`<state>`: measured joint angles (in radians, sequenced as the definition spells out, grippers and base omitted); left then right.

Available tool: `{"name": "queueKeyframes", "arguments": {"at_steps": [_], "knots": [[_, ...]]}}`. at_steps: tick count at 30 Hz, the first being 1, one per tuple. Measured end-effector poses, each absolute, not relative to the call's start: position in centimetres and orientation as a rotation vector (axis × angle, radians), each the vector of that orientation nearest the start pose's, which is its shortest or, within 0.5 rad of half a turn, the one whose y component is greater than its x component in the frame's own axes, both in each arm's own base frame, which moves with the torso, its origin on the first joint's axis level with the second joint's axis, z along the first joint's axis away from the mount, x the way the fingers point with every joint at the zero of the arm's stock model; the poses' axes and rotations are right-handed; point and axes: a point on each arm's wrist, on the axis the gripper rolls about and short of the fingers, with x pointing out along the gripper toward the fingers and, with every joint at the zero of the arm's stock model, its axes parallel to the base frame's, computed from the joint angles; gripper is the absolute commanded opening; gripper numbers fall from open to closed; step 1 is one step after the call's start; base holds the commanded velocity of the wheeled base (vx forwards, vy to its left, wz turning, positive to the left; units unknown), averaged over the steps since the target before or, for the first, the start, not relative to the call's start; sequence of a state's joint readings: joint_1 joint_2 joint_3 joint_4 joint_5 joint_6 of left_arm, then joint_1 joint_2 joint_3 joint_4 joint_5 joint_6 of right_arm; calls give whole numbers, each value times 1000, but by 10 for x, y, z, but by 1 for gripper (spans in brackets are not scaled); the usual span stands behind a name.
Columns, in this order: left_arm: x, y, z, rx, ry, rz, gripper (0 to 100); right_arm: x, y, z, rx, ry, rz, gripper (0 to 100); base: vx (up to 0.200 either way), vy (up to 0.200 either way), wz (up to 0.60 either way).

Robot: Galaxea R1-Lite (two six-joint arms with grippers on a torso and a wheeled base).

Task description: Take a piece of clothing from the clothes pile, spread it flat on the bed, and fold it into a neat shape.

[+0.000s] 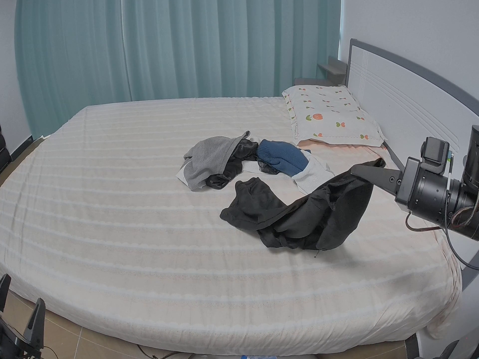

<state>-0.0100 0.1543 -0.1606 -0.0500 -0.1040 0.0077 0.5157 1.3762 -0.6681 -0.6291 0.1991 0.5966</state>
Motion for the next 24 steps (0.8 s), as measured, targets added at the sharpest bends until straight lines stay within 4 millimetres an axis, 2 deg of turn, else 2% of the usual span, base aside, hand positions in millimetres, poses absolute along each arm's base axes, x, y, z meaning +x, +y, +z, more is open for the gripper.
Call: {"name": "queueKeyframes", "arguments": {"at_steps": [5,13,24], "knots": [[3,-4,141,21,96,-197,100,197,117,229,557,293,664,0,0,0,0],[59,-13,143,6,378,-354,100,203,118,226,554,306,645,0,0,0,0],[149,-39,122,-11,620,-404,100,209,115,223,555,309,615,0,0,0,0]]}}
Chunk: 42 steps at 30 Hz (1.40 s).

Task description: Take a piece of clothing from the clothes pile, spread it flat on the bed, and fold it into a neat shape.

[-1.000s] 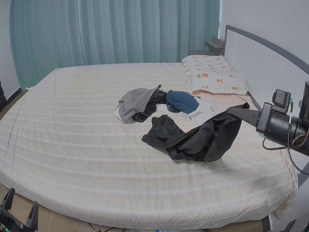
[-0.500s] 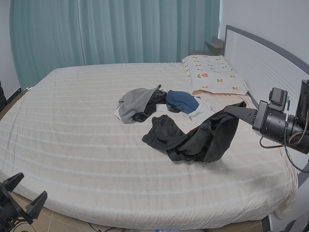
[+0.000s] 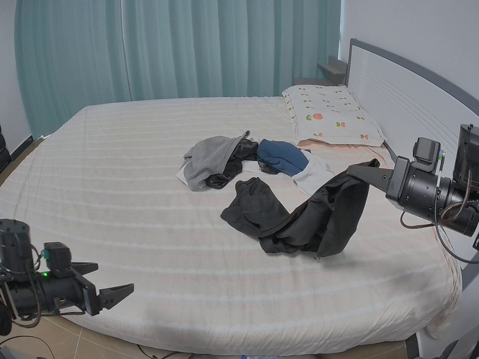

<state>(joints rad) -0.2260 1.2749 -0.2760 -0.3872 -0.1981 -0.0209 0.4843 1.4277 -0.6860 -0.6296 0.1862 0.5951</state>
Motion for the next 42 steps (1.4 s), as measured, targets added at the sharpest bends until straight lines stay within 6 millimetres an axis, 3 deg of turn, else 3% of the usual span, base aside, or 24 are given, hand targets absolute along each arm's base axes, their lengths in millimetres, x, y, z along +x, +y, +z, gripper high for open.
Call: {"name": "queueKeyframes", "arguments": {"at_steps": [7,15,23,31,42], "knots": [[213,-75,95,6,672,-387,100,209,110,226,559,291,600,0,0,0,0],[279,-144,58,46,653,-432,100,206,105,232,564,261,587,0,0,0,0],[326,-194,26,66,604,-442,100,205,103,237,570,235,579,0,0,0,0],[363,-221,-3,85,558,-448,100,206,101,239,578,231,571,0,0,0,0],[413,-236,-25,103,459,-384,100,210,102,242,582,221,569,0,0,0,0]]}}
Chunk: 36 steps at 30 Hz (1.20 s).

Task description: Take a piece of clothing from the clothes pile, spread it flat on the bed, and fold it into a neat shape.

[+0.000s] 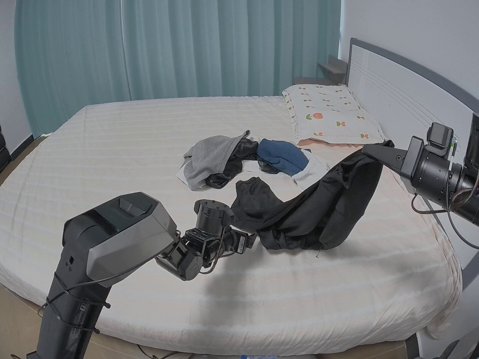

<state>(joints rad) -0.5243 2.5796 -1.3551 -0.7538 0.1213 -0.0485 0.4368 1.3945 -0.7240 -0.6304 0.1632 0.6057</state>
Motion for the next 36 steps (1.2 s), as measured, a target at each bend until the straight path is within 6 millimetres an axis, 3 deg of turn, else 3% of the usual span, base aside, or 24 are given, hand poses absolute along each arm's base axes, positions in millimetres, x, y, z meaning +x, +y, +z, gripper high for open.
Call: {"name": "queueKeyframes", "arguments": {"at_steps": [4,5,14,22,28,36], "knots": [[429,-231,-32,127,426,-351,100,211,101,243,583,217,566,0,0,0,0],[432,-230,-33,129,421,-347,0,211,101,243,583,217,564,0,0,0,0],[442,-228,-46,121,416,-338,0,211,100,241,582,223,559,0,0,0,0],[438,-229,-43,52,432,-329,0,215,98,236,584,239,544,0,0,0,0],[420,-220,-23,13,471,-317,0,218,96,232,587,250,529,0,0,0,0],[369,-202,35,-74,523,-304,0,231,95,219,582,297,486,0,0,0,0]]}}
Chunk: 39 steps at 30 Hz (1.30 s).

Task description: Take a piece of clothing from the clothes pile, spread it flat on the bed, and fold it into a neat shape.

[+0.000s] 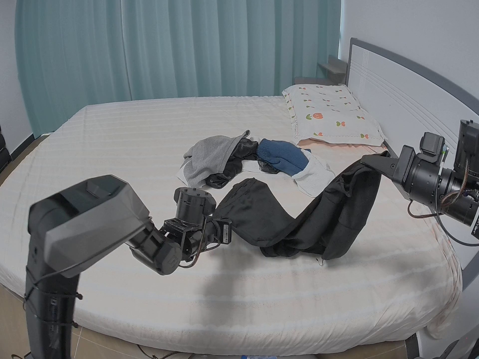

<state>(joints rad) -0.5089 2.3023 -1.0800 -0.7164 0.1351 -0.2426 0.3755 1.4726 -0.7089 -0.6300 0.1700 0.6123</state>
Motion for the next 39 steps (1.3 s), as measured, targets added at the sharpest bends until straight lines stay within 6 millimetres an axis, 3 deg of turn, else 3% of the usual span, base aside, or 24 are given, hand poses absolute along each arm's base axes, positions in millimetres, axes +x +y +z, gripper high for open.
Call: {"name": "queueKeyframes", "arguments": {"at_steps": [7,16,19,26,34,39], "knots": [[328,-193,99,-281,582,-268,0,251,99,215,584,277,459,0,0,0,0],[287,-171,192,-486,501,-273,0,273,95,252,620,53,422,0,0,0,0],[271,-162,206,-521,477,-284,0,276,90,255,660,-3,413,0,0,0,0],[250,-152,203,-632,546,-310,0,282,96,221,722,68,396,0,0,0,0],[237,-147,177,-681,610,-343,0,289,110,168,773,206,380,0,0,0,0],[229,-143,160,-697,615,-357,0,288,117,149,786,271,376,0,-120,0,0]]}}
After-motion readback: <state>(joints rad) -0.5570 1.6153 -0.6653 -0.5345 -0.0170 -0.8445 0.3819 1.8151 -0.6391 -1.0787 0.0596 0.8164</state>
